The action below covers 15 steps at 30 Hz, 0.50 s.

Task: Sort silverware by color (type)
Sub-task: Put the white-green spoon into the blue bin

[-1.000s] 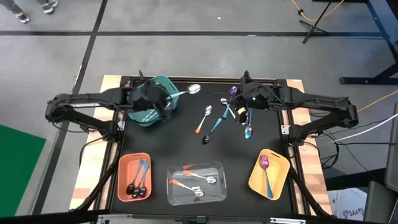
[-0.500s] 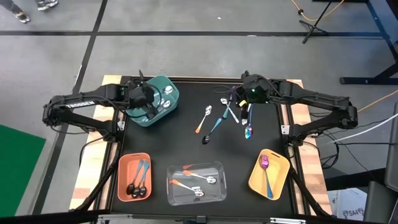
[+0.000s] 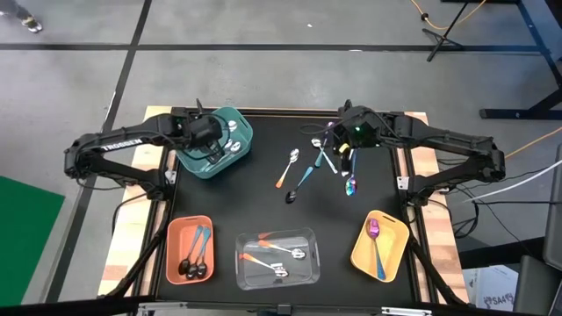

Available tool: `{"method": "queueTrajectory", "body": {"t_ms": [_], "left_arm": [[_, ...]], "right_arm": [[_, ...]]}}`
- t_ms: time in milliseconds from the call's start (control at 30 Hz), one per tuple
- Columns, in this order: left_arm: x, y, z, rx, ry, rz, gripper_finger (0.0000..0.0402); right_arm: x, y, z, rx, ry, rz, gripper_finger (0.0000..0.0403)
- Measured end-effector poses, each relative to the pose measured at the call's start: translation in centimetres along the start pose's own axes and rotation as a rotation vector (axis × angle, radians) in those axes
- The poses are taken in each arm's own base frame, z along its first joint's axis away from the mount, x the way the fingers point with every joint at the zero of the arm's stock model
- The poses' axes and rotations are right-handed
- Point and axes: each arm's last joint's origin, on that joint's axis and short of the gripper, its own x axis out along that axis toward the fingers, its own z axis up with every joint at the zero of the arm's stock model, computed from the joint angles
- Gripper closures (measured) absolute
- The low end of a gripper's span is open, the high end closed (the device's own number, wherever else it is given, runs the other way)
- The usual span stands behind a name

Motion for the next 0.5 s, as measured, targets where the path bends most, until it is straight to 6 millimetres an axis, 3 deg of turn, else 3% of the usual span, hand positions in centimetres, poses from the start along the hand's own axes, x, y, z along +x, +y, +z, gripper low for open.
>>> {"method": "queueTrajectory", "body": {"t_ms": [500], "left_arm": [[3.0, 0.0, 1.2, 0.043, 0.136, 0.023, 0.0365]], "right_arm": [[0.0, 0.1, 0.0, 0.0, -0.01, 0.03, 0.0285]]}}
